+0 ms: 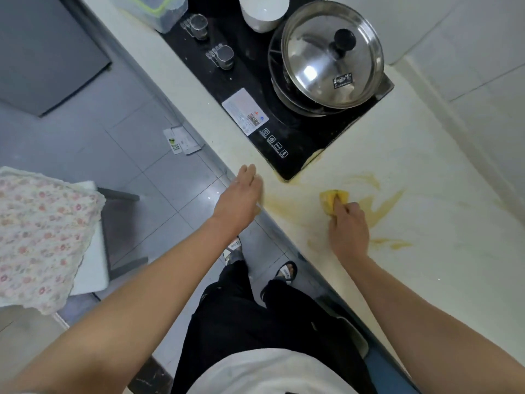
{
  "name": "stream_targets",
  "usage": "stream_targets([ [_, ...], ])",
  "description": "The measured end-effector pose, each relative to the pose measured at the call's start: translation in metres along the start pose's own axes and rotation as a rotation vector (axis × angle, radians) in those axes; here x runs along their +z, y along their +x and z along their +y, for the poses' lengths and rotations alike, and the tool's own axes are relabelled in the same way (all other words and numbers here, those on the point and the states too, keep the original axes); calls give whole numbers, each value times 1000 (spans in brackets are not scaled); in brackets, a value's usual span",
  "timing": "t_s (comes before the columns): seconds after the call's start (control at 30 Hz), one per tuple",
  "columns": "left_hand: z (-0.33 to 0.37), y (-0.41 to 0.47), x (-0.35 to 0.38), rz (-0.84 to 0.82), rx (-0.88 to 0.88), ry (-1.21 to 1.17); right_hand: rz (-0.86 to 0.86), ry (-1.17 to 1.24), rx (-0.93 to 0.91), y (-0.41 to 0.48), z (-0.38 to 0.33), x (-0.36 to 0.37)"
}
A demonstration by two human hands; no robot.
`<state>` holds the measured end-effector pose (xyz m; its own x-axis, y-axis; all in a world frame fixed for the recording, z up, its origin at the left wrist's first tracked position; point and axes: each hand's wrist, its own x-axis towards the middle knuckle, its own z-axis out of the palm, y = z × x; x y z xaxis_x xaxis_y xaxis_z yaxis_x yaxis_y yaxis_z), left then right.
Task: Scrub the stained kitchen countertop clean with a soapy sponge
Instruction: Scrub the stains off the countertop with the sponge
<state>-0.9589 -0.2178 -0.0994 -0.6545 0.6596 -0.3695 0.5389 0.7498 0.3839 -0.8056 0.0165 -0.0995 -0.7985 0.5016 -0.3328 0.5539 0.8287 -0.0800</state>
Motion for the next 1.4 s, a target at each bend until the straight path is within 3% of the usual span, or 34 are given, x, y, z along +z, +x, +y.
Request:
stream_targets([
  [0.23, 15, 13, 14, -76, -114, 165, 91, 218, 90, 80, -41, -20],
  [0.37, 18, 19, 11, -126, -125, 229, 87, 91, -56, 73, -63, -1],
  [0.53, 5, 23, 23, -128, -127, 250, 6, -14, -528, 7, -23, 21],
  [0.73, 13, 30, 21, -152, -173, 197, 127, 149, -275, 8, -23, 9],
  [0.87, 11, 22, 22, -82, -122, 254, 107, 124, -544, 12, -73, 15],
  [0.93, 12, 20, 20, -59, -100, 276, 65, 63, -580, 17, -85, 20],
  [1.07, 22, 31, 12, -126, -199, 265, 101, 43, -413, 20, -48, 24],
  [1.17, 36, 31, 14, -131, -274, 246, 147, 13, -151, 12, 24, 15],
  [1.33, 63, 13, 25, -129, -72, 299, 258, 301, 259, 7, 129, -8],
  [1.4, 79, 10, 38, -174, -4, 304, 291, 319, 508, 5, 163, -11],
])
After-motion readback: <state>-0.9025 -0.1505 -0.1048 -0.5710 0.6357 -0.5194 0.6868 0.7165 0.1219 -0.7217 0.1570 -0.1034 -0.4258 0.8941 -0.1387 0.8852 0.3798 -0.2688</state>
